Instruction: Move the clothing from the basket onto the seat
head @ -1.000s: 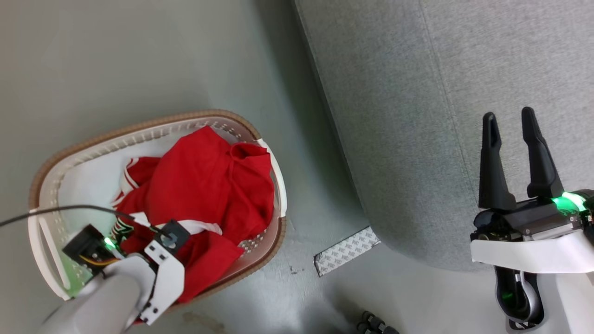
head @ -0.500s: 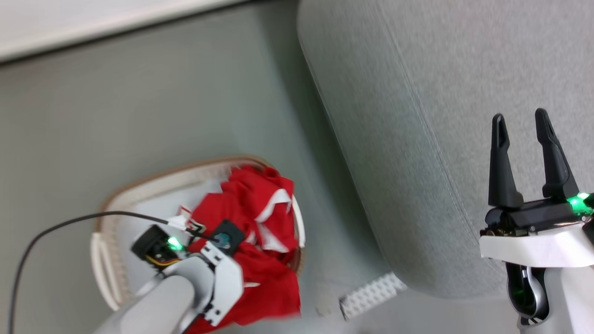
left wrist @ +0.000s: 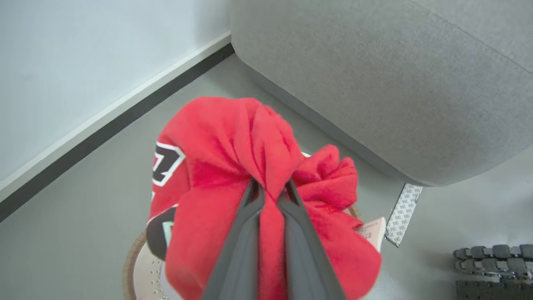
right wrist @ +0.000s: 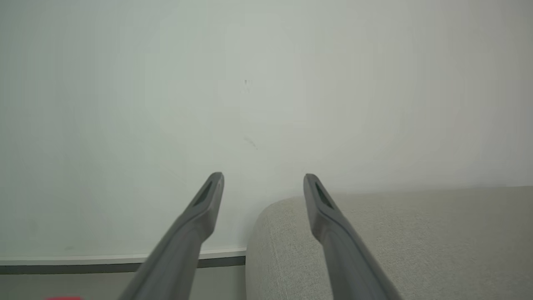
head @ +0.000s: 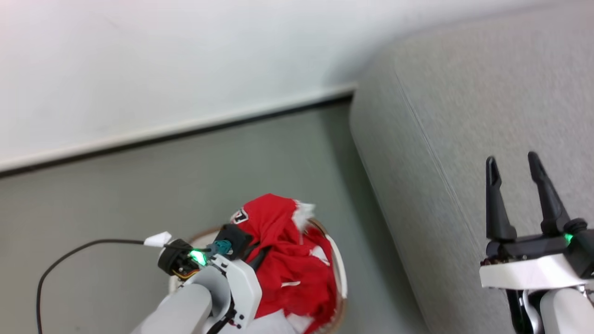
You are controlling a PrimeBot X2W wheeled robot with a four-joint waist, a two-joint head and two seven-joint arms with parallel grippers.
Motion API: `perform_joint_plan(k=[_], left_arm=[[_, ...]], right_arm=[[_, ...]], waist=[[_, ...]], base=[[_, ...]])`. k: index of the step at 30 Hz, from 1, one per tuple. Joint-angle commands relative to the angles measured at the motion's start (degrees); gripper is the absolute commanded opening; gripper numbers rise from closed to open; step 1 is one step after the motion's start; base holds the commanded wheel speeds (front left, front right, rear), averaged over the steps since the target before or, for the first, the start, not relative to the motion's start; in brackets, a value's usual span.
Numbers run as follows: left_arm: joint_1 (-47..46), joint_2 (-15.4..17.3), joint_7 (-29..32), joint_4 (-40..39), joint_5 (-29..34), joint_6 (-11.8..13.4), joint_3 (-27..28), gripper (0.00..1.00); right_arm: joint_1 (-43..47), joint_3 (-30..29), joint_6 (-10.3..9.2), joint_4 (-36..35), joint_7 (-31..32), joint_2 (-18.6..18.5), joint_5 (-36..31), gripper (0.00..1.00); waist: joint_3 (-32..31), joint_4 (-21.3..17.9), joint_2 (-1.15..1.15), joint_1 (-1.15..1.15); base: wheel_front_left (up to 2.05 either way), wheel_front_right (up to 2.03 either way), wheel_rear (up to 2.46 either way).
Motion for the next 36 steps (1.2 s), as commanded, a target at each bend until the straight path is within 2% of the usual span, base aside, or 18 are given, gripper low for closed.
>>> perform_joint_plan(k=[1,7,13,23,36], left_arm=[[-0.4,-0.8,-1.7,1.2,-1.3,-0.4,0.2,0.0],[-1.3,-4.2,-5.9,3.3,-4.9,-1.2,0.8,0.0],[-1.9,-5.1,-7.2,1.3,-8.4,-1.4,1.9,0.0],[-1.9,-2.2,-8.1,-10.7,-13.3,-0.7,6.7,0.0],[2.3,3.5,-3.4,-28.2,-15.6,4.0,9.2,0.0]], right_arm=[[1.4,-0.3,-0.12,0.7,0.0,-0.2,-0.4,1.0],[4.4,-0.5,-0.12,2.5,0.0,-0.3,-1.2,1.0],[6.4,0.5,-0.12,3.4,0.0,-0.2,-1.2,1.0],[7.6,2.2,-0.12,2.5,0.0,-0.2,0.7,1.0],[6.9,6.6,-0.12,-0.2,0.0,-0.2,1.3,1.0]], waist=[[-5.5,4.0,0.0,0.02],[-11.4,6.9,0.0,0.02],[-14.7,8.6,0.0,0.02],[-16.6,10.7,0.0,0.02],[-16.1,12.1,0.0,0.02]], base=[[0.0,0.0,0.0],[0.0,0.0,0.0],[0.0,0.0,0.0],[0.0,0.0,0.0],[0.0,0.0,0.0]])
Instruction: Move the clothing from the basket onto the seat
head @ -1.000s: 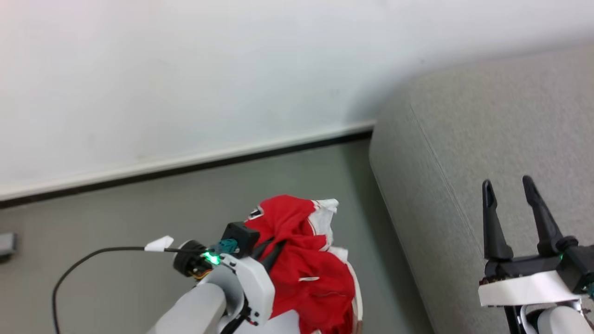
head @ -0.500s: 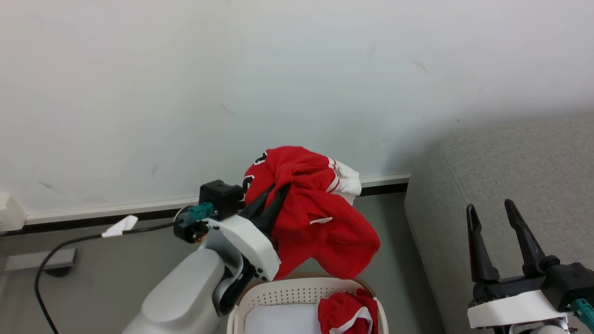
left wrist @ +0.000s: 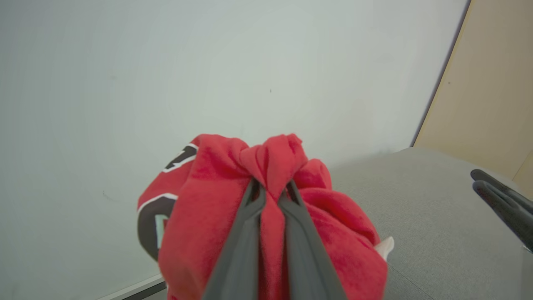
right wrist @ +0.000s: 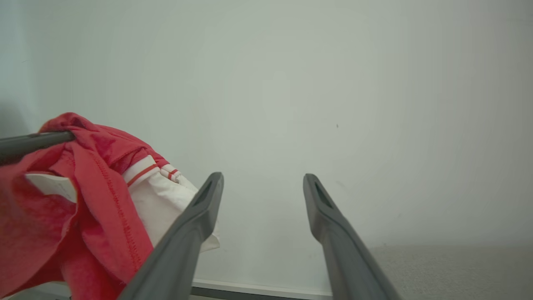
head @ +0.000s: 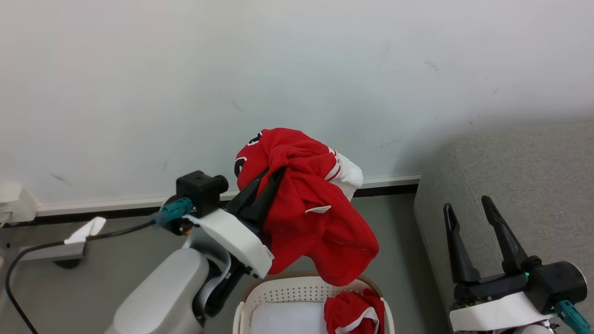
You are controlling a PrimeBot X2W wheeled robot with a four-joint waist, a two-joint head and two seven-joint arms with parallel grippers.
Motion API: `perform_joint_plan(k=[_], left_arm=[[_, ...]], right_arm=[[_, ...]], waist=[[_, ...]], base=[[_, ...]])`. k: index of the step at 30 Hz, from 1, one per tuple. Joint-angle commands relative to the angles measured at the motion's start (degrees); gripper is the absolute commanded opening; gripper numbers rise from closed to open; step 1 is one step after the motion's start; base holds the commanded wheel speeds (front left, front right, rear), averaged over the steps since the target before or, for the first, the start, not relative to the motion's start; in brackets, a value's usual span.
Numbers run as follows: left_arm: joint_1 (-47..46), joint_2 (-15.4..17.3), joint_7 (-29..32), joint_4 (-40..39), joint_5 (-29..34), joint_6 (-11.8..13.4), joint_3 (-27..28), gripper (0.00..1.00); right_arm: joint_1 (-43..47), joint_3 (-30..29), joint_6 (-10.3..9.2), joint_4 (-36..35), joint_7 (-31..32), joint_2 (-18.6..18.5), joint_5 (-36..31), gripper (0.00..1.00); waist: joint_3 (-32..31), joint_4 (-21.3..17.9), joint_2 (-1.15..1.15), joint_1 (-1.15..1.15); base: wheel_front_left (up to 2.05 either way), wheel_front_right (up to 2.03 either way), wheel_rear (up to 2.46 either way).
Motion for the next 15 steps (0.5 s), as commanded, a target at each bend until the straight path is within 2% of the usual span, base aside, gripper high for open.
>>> perform_joint_plan(k=[1,5,8,15], left_arm=[[0.9,0.6,0.1,-0.6,-0.7,0.3,0.2,0.0],[1.8,1.3,0.5,-2.7,-1.0,1.0,0.3,0.0],[2.3,1.6,0.8,-3.7,-1.1,1.4,0.2,0.0],[2.7,1.4,1.3,-4.4,-1.2,1.6,-0.5,0.0]], right_arm=[[-0.1,0.5,-0.12,-0.2,0.0,-0.2,-0.2,1.0],[-0.6,4.4,-0.12,-1.5,0.0,-0.7,0.5,1.0],[-1.5,10.4,-0.12,-2.6,0.0,-2.7,2.1,1.0],[-5.1,21.3,-0.12,1.1,0.0,-6.7,5.2,1.0]], waist=[[0.1,0.0,0.0,0.0],[0.3,0.2,0.0,0.0],[0.4,0.3,0.0,0.0],[0.5,1.3,0.0,0.0]], base=[[0.0,0.0,0.0],[0.0,0.0,0.0],[0.0,0.0,0.0],[0.0,0.0,0.0]])
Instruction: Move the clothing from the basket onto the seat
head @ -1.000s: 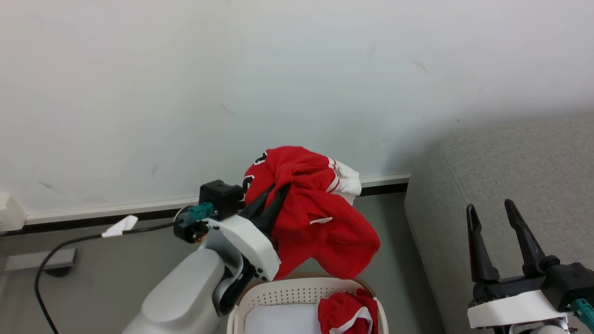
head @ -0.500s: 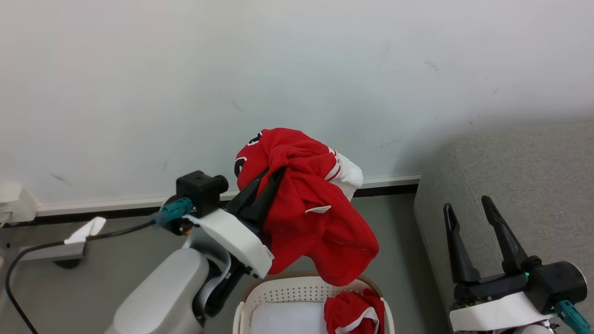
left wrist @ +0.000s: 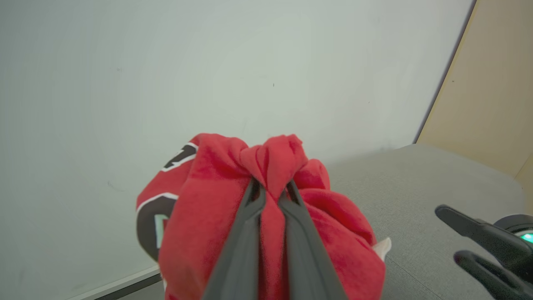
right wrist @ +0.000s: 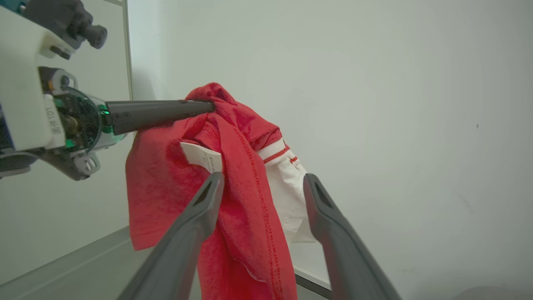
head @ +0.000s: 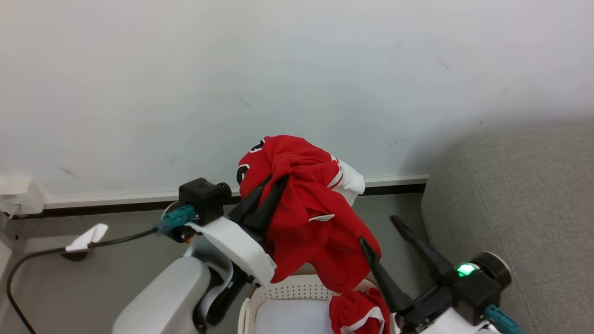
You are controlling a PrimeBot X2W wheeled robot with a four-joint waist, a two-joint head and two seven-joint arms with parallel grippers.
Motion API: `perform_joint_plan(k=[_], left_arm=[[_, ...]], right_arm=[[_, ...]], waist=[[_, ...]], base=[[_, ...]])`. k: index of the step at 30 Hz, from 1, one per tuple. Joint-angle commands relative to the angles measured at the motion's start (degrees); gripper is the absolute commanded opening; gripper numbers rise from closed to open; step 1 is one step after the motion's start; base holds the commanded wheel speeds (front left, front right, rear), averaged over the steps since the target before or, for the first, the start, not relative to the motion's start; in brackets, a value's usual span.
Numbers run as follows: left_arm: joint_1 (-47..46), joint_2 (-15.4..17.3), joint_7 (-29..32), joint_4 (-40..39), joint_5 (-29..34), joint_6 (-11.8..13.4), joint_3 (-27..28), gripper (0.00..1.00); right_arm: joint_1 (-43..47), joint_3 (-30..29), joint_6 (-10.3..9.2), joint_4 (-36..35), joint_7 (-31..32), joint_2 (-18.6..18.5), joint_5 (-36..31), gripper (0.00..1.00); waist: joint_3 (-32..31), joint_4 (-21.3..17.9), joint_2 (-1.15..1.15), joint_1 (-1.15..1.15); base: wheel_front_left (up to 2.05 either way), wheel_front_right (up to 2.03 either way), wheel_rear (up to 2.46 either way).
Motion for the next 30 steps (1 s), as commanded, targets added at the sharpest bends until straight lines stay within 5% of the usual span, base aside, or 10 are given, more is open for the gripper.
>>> perform_joint_plan(k=[1,18,29,30], left_arm=[[0.7,0.2,0.1,-0.1,-0.6,-0.1,0.0,0.0],[-1.3,-3.9,0.7,1.5,0.4,-1.9,-4.7,0.0],[-1.0,-5.9,1.6,1.3,-0.8,-3.0,-6.9,0.0],[-0.9,-6.0,1.6,1.3,-0.8,-3.0,-7.0,0.0]], right_arm=[[-1.2,1.3,-0.12,0.8,0.0,-0.5,0.7,1.0],[-15.4,15.7,-0.12,21.7,0.0,1.1,12.2,1.0],[-20.0,18.1,-0.12,26.9,0.1,2.6,15.4,1.0],[-20.1,18.3,-0.12,26.6,0.1,2.6,15.4,0.65]], waist=[[0.0,0.3,0.0,0.0],[-0.6,7.4,0.0,0.0],[-0.7,10.7,0.0,0.0],[-0.7,10.8,0.0,0.0]], base=[[0.0,0.0,0.0],[0.0,0.0,0.0],[0.0,0.0,0.0],[0.0,0.0,0.0]])
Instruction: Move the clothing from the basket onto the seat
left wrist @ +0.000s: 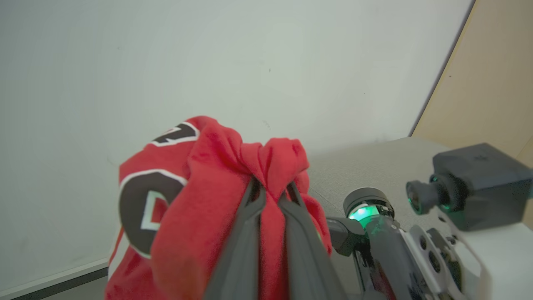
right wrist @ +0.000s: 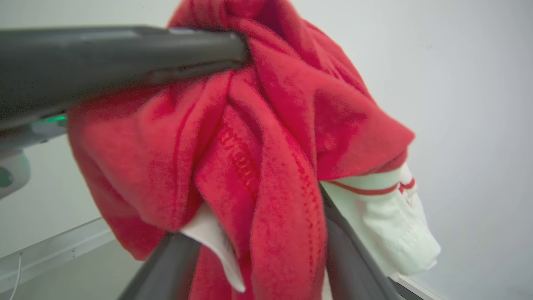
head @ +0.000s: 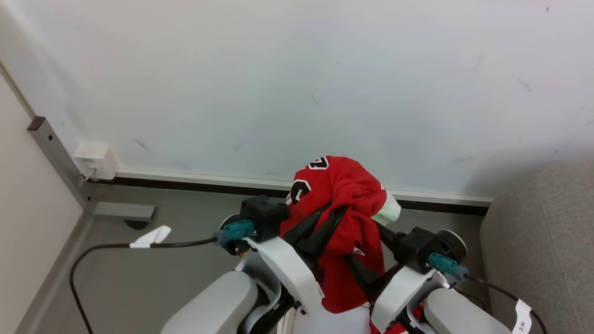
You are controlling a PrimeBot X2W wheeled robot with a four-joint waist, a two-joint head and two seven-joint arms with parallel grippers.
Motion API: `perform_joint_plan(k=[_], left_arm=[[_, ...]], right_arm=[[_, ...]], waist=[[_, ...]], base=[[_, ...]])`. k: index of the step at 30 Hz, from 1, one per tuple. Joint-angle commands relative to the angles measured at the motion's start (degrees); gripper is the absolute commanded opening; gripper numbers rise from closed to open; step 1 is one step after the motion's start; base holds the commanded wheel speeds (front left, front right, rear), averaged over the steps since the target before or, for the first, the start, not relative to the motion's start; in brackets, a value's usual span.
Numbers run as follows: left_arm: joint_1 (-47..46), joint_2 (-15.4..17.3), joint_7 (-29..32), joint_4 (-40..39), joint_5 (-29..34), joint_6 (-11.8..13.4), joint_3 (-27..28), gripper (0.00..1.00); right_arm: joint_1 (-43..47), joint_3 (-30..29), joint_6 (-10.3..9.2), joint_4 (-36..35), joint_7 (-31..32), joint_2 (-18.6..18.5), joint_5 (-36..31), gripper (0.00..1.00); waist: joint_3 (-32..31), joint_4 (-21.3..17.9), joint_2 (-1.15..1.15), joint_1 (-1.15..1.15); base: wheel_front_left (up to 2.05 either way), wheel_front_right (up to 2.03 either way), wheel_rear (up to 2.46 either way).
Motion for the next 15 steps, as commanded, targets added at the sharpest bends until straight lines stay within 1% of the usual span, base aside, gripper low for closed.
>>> perform_joint_plan(k=[1,2,5,12,15], left_arm=[[0.0,-0.1,0.0,-0.1,-0.7,0.0,0.0,0.0],[0.1,-0.1,0.0,0.0,-0.8,0.0,0.1,0.0],[0.2,0.1,-0.1,0.2,-0.7,0.2,0.2,0.0],[0.5,1.0,-0.5,1.3,-1.1,1.0,0.8,0.0],[0.8,0.7,-0.5,1.4,-1.3,1.0,0.5,0.0]], right_arm=[[-0.7,0.5,-0.12,-0.5,0.1,0.0,0.2,0.36],[-0.8,0.8,-0.12,-0.9,0.1,-0.1,0.2,0.0],[-0.7,0.9,-0.12,-1.6,0.1,-0.5,0.3,0.0],[2.3,-2.3,-0.12,-3.8,0.0,-1.8,-0.6,0.0],[3.5,-4.1,-0.12,-4.8,0.0,-1.9,-1.0,0.0]], waist=[[0.0,0.2,0.0,-0.01],[0.0,0.2,0.0,-0.01],[0.0,0.3,0.0,-0.01],[0.0,-0.8,0.0,-0.01],[0.0,-1.3,0.0,-0.01]], base=[[0.0,0.0,0.0],[0.0,0.0,0.0],[0.0,0.0,0.0],[0.0,0.0,0.0],[0.0,0.0,0.0]])
